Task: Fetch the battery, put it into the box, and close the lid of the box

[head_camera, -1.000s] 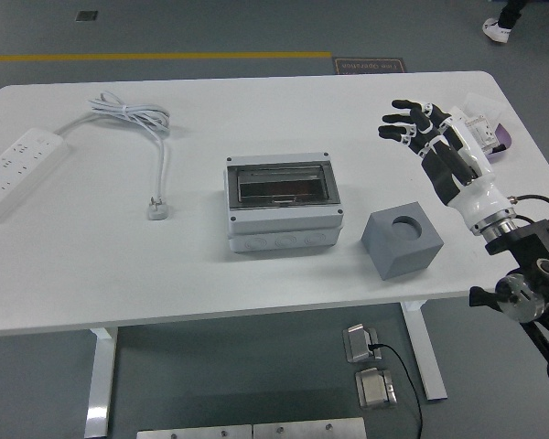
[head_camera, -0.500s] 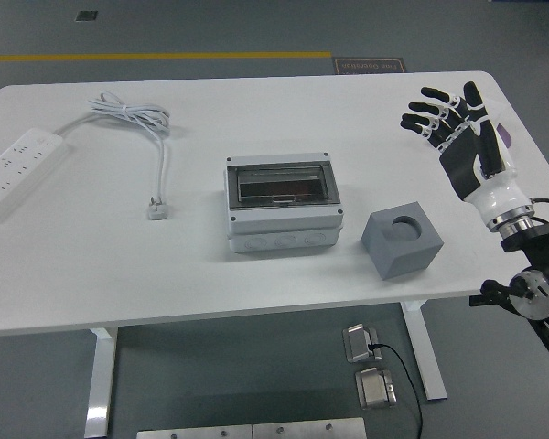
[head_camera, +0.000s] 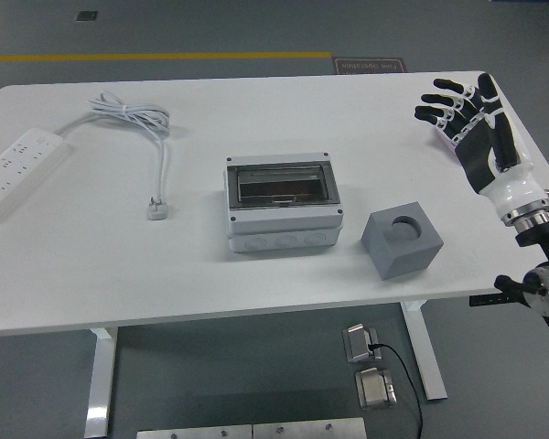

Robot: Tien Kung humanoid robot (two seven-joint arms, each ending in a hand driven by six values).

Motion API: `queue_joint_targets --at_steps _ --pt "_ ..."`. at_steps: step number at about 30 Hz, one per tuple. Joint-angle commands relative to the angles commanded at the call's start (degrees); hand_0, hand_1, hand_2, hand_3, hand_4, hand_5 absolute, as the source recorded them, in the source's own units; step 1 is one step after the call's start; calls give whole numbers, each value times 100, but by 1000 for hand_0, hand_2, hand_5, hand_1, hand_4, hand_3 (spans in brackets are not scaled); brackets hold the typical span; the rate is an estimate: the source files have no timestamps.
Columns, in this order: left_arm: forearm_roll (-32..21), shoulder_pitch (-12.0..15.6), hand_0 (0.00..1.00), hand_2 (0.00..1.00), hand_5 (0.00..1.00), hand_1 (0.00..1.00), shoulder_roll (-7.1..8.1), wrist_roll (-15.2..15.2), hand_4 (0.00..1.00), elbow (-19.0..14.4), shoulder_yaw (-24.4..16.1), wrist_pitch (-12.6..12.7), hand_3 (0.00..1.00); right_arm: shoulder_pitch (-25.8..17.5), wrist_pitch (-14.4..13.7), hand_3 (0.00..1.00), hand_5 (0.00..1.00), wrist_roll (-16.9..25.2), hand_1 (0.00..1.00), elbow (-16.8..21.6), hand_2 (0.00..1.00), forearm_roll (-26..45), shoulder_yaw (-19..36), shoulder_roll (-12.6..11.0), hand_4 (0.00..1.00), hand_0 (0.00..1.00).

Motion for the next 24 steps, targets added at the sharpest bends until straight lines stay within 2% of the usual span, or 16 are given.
queue_joint_targets --at_steps 5,24 --pt "99 -16 633 634 189 681 0 33 630 2 -80 8 649 -28 -2 668 843 -17 620 40 631 -72 91 -47 991 733" --pt "113 -91 633 633 188 679 -12 51 629 12 22 10 646 -245 -59 676 848 -45 618 184 631 -347 537 -213 989 746"
